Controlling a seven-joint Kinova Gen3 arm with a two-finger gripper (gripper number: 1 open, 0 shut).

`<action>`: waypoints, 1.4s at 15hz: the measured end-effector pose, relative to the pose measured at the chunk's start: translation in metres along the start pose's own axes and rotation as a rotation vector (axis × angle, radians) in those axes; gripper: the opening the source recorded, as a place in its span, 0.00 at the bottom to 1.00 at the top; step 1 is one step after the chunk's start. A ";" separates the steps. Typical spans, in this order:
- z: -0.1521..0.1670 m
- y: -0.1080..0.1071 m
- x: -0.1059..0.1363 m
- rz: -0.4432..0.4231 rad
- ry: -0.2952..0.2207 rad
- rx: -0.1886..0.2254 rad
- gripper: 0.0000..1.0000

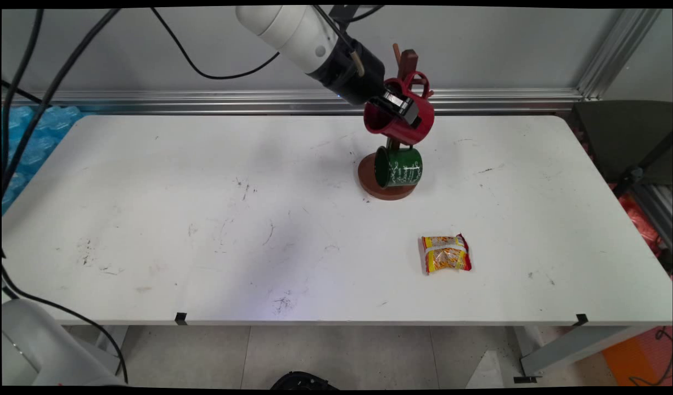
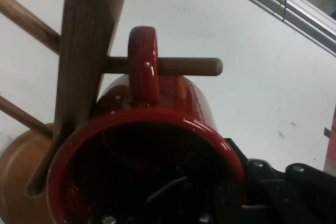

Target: Place the picked object on the table

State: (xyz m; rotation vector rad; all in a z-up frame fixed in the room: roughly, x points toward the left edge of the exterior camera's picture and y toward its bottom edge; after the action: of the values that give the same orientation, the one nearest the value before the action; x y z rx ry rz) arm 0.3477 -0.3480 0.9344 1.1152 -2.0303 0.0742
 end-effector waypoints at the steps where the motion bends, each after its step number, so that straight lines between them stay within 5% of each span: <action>1: -0.003 0.002 0.000 0.002 0.002 -0.006 0.00; 14: -0.055 0.041 -0.002 0.048 -0.007 -0.107 0.00; 21: -0.111 0.015 -0.018 0.128 -0.127 -0.029 0.00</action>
State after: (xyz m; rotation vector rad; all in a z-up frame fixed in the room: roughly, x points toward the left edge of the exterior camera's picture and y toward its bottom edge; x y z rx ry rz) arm 0.4103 -0.2818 1.0016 0.9929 -2.2077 0.0395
